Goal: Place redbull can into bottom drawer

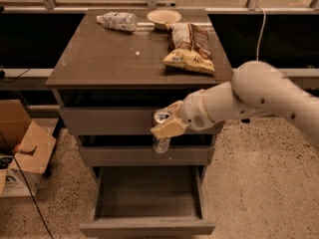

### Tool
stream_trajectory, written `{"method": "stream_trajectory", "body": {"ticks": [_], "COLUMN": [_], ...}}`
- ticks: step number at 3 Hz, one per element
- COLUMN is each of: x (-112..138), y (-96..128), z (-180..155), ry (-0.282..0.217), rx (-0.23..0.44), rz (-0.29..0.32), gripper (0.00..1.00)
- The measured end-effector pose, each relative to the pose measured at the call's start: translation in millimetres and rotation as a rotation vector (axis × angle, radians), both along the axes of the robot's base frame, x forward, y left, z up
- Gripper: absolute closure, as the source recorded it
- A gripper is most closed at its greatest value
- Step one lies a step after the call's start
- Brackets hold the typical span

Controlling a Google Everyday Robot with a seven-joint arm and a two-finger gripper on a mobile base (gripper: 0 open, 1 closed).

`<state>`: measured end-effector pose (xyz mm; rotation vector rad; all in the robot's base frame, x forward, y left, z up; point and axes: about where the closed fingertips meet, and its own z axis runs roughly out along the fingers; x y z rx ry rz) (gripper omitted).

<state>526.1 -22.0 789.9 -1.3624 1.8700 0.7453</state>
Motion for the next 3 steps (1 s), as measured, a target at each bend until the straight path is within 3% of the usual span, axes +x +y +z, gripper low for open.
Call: {"method": "stream_trajectory", "body": {"ticks": [1,2,3], "x": [12,4,-7], "y": [7,14,16], "z": [-5,-15,-56], "ry": [-0.017,-0.027,0.009], "rx": [0.001,-0.058,-0.137], "rz": [-0.058,-0.021,0.005], "gripper": [1.00,1.00,1.00]}}
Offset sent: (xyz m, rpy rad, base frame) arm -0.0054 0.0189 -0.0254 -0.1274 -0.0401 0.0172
